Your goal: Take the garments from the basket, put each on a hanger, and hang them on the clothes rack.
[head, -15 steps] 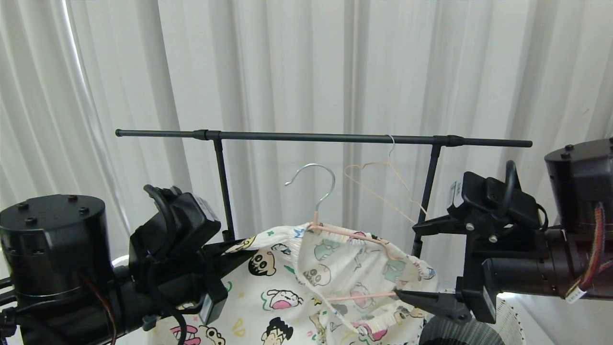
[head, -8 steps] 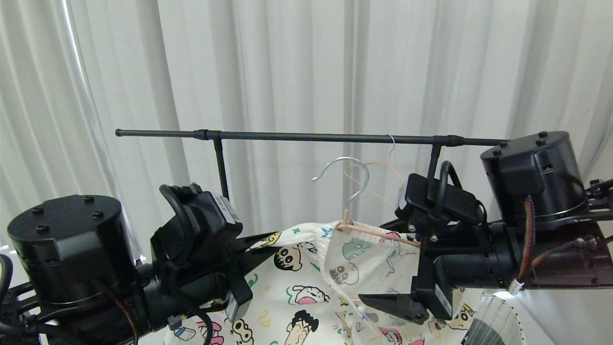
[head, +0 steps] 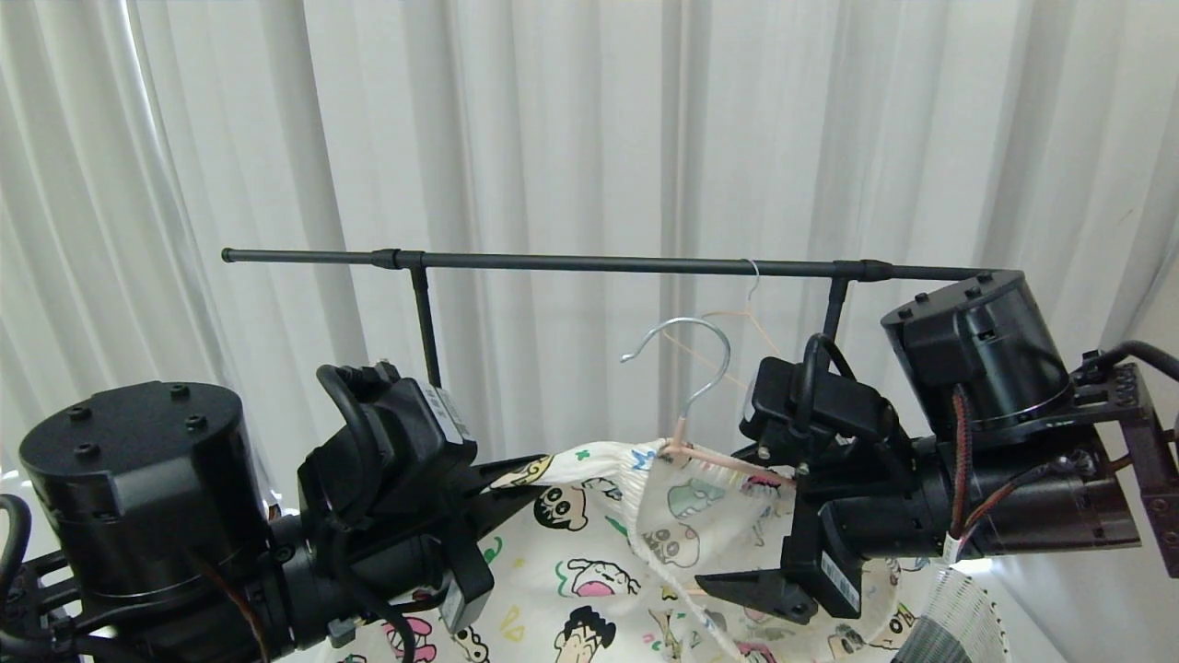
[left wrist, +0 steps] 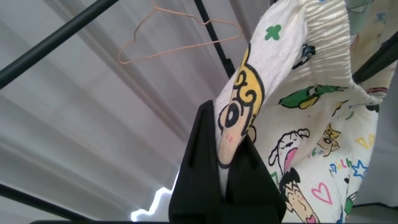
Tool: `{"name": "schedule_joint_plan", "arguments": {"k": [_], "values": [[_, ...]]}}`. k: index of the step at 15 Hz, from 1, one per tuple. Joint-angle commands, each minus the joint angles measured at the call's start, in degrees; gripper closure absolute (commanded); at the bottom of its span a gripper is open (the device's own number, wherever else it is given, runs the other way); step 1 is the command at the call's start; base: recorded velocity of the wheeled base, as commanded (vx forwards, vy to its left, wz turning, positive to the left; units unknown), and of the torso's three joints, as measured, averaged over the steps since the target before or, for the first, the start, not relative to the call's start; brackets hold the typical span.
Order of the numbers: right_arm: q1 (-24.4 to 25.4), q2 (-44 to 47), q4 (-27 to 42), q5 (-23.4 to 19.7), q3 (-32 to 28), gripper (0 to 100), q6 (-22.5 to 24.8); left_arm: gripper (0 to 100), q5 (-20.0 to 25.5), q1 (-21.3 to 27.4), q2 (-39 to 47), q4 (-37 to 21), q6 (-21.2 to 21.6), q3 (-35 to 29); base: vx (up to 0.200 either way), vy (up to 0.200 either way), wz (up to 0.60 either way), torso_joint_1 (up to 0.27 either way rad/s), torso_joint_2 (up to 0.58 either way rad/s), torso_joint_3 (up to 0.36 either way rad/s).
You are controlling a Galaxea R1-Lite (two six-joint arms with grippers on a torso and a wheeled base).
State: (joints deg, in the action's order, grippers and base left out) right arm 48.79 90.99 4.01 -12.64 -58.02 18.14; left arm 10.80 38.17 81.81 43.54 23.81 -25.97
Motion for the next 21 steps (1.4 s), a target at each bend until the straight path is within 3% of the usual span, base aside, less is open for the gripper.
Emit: {"name": "schedule_joint_plan", "arguments": {"k": [1, 6, 9, 10, 14, 19, 21], "values": [[-0.2, -0.1, 0.0, 0.0, 0.0, 100, 0.1, 100, 0.0, 0.1, -0.1, 0.0, 0.0, 0.0, 0.000, 0.000, 0.00, 0.000, 0.00, 0.000], [-0.5, -0.2, 0.0, 0.3, 0.0, 100, 0.2, 100, 0.3, 0.1, -0.2, 0.0, 0.0, 0.0, 0.000, 0.000, 0.00, 0.000, 0.00, 0.000], [-1.9, -0.2, -0.2, 0.3, 0.0, 100, 3.7, 100, 0.2, 0.1, -0.2, 0.0, 0.9, 0.0, 0.000, 0.000, 0.00, 0.000, 0.00, 0.000], [-2.4, -0.2, -0.3, 0.2, 0.0, 100, 4.4, 0, 0.2, 0.1, -0.2, 0.0, 1.4, 0.0, 0.000, 0.000, 0.00, 0.000, 0.00, 0.000], [-3.4, -2.6, -0.3, 0.2, 0.4, 100, 6.6, 0, 0.1, -1.7, 0.4, 0.0, 1.1, -0.2, 0.000, 0.000, 0.00, 0.000, 0.00, 0.000], [-6.4, -4.3, -0.4, 0.2, 1.0, 100, 6.6, 0, 0.1, -8.4, -0.2, 0.4, 0.7, 0.0, 0.000, 0.000, 0.00, 0.000, 0.00, 0.000], [-6.9, -5.0, -0.4, 0.1, 1.0, 100, 6.6, 0, 0.1, -13.2, 0.8, 0.4, 0.9, 1.5, 0.000, 0.000, 0.00, 0.000, 0.00, 0.000]]}}
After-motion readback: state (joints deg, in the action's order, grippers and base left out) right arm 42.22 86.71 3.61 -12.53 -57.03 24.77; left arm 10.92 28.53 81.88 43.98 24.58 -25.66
